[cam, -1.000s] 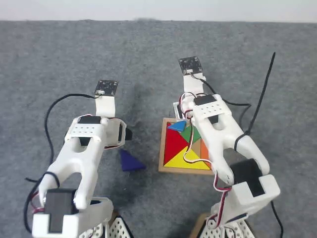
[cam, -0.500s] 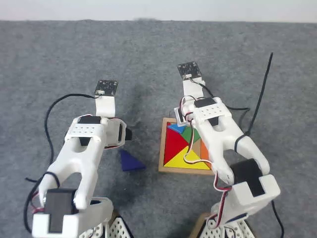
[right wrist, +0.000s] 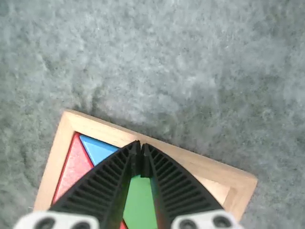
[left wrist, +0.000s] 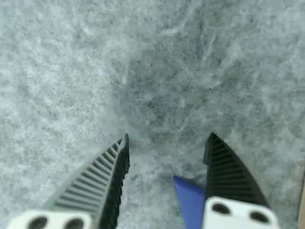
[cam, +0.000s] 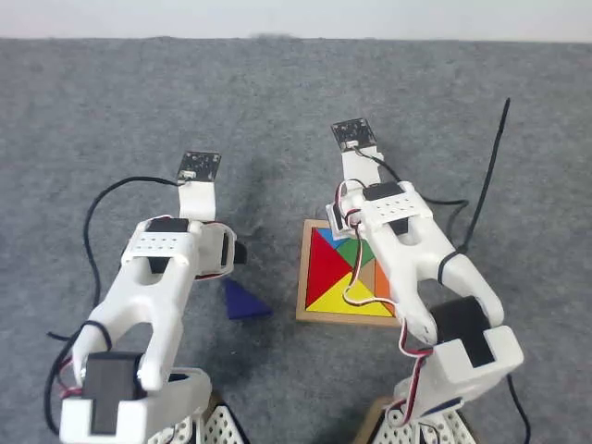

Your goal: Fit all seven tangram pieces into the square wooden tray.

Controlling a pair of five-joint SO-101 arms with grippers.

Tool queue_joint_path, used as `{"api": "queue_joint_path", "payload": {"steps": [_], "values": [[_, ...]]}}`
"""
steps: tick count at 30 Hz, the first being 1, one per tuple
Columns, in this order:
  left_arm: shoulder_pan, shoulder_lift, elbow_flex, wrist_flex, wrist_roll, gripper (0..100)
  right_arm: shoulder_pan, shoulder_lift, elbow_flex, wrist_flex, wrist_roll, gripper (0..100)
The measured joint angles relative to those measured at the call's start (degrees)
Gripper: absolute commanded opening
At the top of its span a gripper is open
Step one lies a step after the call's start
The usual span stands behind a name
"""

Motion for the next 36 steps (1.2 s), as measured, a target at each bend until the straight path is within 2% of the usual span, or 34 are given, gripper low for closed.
{"api": "queue_joint_path", "payload": {"steps": [4,10,15,20,25,31,36], "values": [[0.0,0.0,0.0,0.0,0.0,25,0.0,-4.7,0.9,0.3,0.0,0.6],[0.0,0.0,0.0,0.0,0.0,25,2.5,-22.3,11.5,3.7,0.4,0.6],[0.0,0.0,0.0,0.3,-2.8,25,9.2,-34.8,25.0,5.5,4.7,0.6],[0.0,0.0,-4.5,8.9,-4.2,25,19.8,-41.0,32.0,9.4,10.1,0.9],[0.0,0.0,-6.6,15.1,-10.0,25,29.8,-41.2,36.3,9.9,15.1,0.9],[0.0,0.0,-6.6,19.3,-12.4,30,32.2,-41.2,42.0,5.5,17.2,0.9],[3.3,0.0,-6.6,26.0,-11.2,31,32.7,-41.2,42.4,4.6,17.3,0.8]]}}
